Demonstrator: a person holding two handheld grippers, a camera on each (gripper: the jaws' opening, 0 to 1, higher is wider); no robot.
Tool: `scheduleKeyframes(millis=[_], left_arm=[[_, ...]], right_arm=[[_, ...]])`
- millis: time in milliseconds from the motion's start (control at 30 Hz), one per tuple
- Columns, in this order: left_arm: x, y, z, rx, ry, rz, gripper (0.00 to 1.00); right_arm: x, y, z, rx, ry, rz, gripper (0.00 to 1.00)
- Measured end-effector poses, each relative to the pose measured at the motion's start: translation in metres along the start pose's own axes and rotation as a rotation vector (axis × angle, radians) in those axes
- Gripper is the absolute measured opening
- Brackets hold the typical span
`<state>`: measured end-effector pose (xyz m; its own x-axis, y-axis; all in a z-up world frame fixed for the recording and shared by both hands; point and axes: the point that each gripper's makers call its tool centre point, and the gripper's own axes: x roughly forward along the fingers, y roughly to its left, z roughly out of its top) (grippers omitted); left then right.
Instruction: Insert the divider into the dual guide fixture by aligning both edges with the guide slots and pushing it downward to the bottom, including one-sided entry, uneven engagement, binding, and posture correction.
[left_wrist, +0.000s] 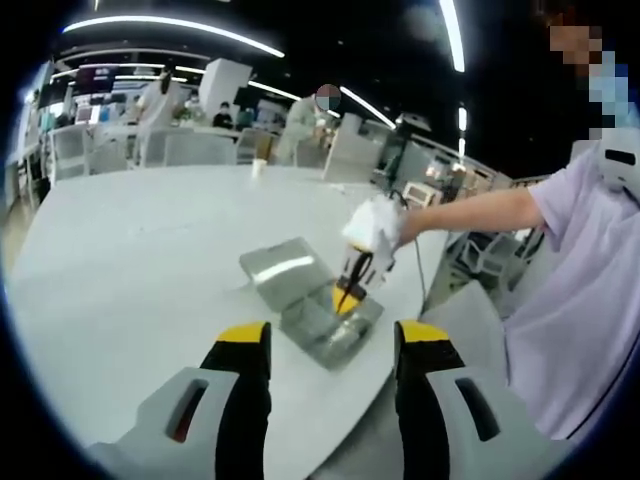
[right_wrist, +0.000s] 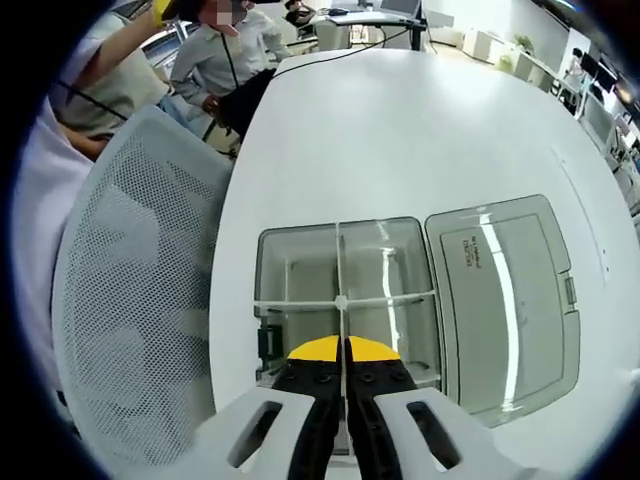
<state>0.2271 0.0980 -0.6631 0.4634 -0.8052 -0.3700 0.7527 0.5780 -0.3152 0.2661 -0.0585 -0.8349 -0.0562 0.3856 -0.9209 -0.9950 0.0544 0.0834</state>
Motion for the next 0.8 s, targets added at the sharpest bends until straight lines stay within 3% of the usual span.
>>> scheduleKeyframes(millis=[800], left_arm=[[-0.0042, 0.0066, -0.0018, -0.004, -0.008, 0.012, 0.48]], right_arm=[[0.0067, 0.0001, -0.0028, -0.029, 0.015, -0.007, 0.0]])
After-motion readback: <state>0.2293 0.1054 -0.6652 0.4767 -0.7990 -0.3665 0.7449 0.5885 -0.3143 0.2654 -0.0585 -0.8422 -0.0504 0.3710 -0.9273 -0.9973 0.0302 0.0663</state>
